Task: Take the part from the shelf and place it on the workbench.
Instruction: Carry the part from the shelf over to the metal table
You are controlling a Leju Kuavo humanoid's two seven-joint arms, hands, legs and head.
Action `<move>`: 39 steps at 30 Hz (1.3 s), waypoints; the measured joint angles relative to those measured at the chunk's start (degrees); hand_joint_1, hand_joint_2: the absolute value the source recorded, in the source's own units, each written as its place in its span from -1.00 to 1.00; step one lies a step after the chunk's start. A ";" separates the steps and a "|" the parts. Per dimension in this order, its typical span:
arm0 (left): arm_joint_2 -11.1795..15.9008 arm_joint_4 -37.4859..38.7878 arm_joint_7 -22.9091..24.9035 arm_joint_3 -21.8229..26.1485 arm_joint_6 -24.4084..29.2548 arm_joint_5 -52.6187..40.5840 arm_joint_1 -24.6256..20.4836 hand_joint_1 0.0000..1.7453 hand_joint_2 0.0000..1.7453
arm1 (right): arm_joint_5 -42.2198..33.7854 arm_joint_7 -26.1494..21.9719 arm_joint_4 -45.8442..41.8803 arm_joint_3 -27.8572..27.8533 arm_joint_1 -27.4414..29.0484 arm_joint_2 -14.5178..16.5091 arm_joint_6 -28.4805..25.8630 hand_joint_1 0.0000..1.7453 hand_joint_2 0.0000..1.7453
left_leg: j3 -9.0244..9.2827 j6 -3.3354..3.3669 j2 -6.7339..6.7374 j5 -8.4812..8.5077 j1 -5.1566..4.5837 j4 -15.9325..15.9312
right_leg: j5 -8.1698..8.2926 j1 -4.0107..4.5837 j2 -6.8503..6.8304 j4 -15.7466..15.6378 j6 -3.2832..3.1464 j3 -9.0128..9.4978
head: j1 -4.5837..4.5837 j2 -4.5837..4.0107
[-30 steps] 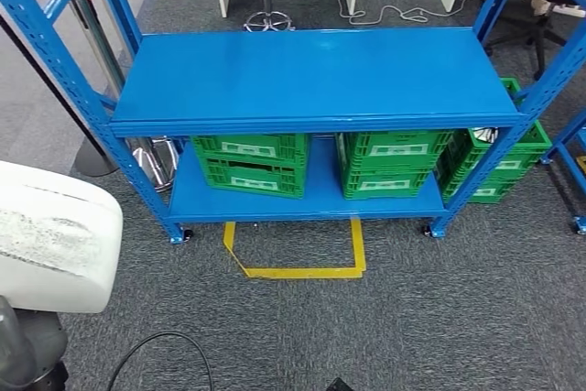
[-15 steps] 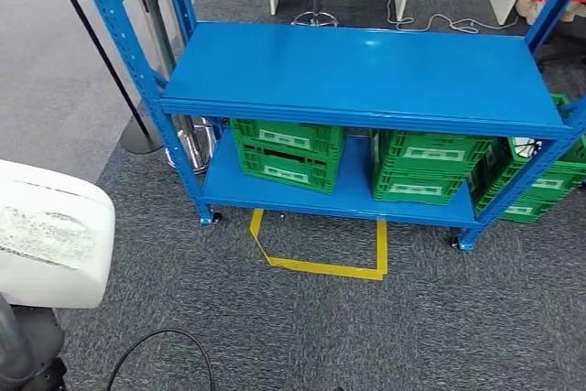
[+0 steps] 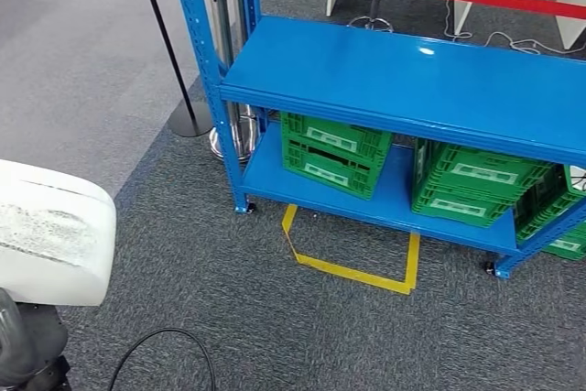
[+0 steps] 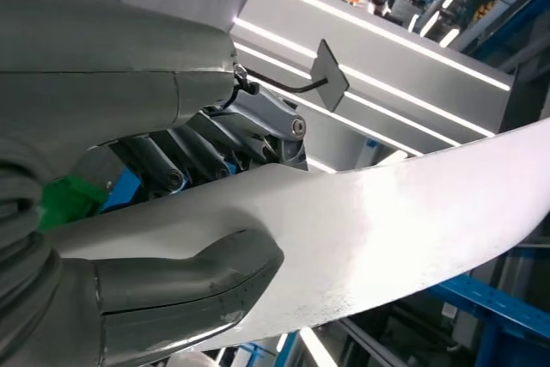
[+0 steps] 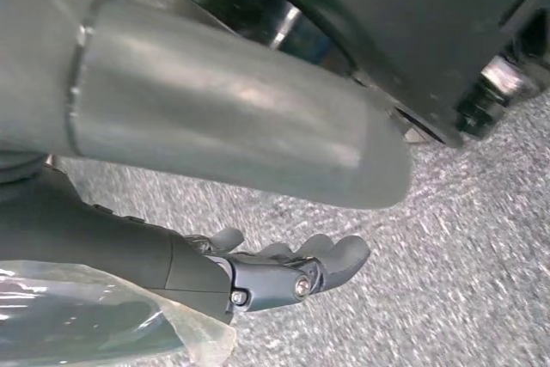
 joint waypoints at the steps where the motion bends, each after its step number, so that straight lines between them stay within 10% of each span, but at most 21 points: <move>1: 0.01 0.07 0.00 -0.04 0.01 0.01 -0.02 1.00 1.00 | -0.01 -0.03 0.01 0.00 0.04 -0.06 0.00 -1.00 -1.00 | -0.34 -0.40 -0.67 0.28 0.09 0.03 | -0.12 0.04 0.27 -0.36 -0.06 0.16 | -0.02 0.01; 4: 0.08 0.19 0.01 -0.07 0.33 0.29 0.08 1.00 1.00 | -0.02 -0.13 0.02 -0.02 0.11 -0.10 -0.09 -1.00 -1.00 | -1.37 -1.57 -1.25 0.16 0.17 0.78 | 0.76 -0.16 -2.15 -0.93 -0.74 0.50 | -0.19 0.01; 8: 0.13 0.37 0.32 -0.08 0.95 1.53 -0.14 1.00 1.00 | 0.04 -0.34 0.07 -0.04 0.50 -0.21 -0.22 -1.00 -1.00 | -6.32 -2.91 3.98 -6.97 0.54 13.14 | 1.39 -0.37 -6.18 -1.40 -1.36 0.27 | -0.92 0.00; 10: 0.15 0.51 0.56 -0.08 1.02 2.10 -0.13 1.00 1.00 | 0.01 -0.42 0.15 -0.05 0.75 -0.31 -0.26 -1.00 -1.00 | -6.85 -3.36 4.63 -7.53 1.02 15.94 | 1.38 -0.36 -8.12 -1.37 -1.33 0.13 | -0.92 0.01; 14: 0.16 0.65 0.73 -0.18 1.01 2.37 -0.23 1.00 1.00 | -0.39 -0.79 0.20 -0.07 0.74 -0.34 -0.48 -1.00 -1.00 | 1.05 -3.11 8.05 -1.91 1.10 2.36 | 1.06 -0.14 -10.90 -1.27 -0.64 0.29 | -0.94 0.01; 17: 0.22 0.68 0.78 -0.37 1.00 2.41 -0.23 1.00 1.00 | -0.52 -0.89 0.20 -0.09 0.70 -0.34 -0.62 -1.00 -1.00 | 2.02 -1.73 8.46 -1.59 0.56 -0.56 | 0.77 0.17 -12.57 -1.13 0.52 0.44 | -0.90 0.01; 20: 0.33 0.69 0.68 -0.65 1.12 1.84 -0.19 1.00 1.00 | -0.59 -1.25 0.20 -0.09 0.59 -0.34 -0.66 -1.00 -1.00 | 1.64 -0.41 6.78 -1.03 0.76 -0.94 | -1.27 -0.20 -10.11 1.08 1.41 -0.58 | -0.73 0.01; 22: 0.43 0.69 0.60 -1.01 1.32 1.41 -0.37 1.00 1.00 | -0.43 -1.30 0.25 -0.10 0.71 -0.34 -0.68 -1.00 -1.00 | 1.38 0.20 5.68 -0.74 0.79 -1.06 | -5.08 -0.24 -6.66 7.83 1.50 -3.71 | -0.50 0.00; 25: 0.52 0.82 0.70 -1.27 1.67 1.77 -0.45 1.00 1.00 | -0.03 -1.09 0.39 -0.10 1.12 -0.37 -0.67 -1.00 -1.00 | 1.10 0.52 3.54 -0.55 0.55 -1.00 | -7.47 -0.12 -5.47 16.63 1.34 -8.23 | -0.49 0.00; 29: 0.56 1.16 0.94 -1.70 1.75 2.46 -0.48 1.00 1.00 | 0.17 -0.65 0.46 -0.11 1.35 -0.43 -0.60 -1.00 -1.00 | 0.95 0.23 0.40 -0.54 0.46 -0.40 | -0.09 -0.33 -2.43 4.21 0.84 -3.05 | -0.48 0.00; 31: 0.57 1.20 0.96 -1.97 1.67 2.99 -0.52 1.00 1.00 | 0.29 -0.60 0.51 -0.11 1.35 -0.44 -0.46 -1.00 -1.00 | 0.48 -0.39 -0.90 -0.43 0.42 -0.02 | 0.64 -0.45 -0.71 0.50 0.68 -1.35 | -0.52 0.01; 34: 0.58 1.21 0.90 -2.20 1.31 4.44 -0.45 1.00 1.00 | 0.70 -0.60 0.52 -0.11 1.34 -0.44 -0.27 -1.00 -1.00 | -0.27 -1.45 -1.77 -0.27 0.45 0.39 | 0.87 -0.51 -2.46 0.28 -0.02 -0.86 | -0.58 0.02; 39: 0.62 1.26 1.01 -2.34 2.03 3.87 -1.01 1.00 1.00 | 0.97 -0.89 0.55 -0.10 1.61 -0.56 -0.31 -1.00 -1.00 | -6.35 -2.62 4.18 -7.62 0.51 14.46 | 1.08 -0.42 -6.88 0.08 -0.93 -0.85 | -1.43 0.01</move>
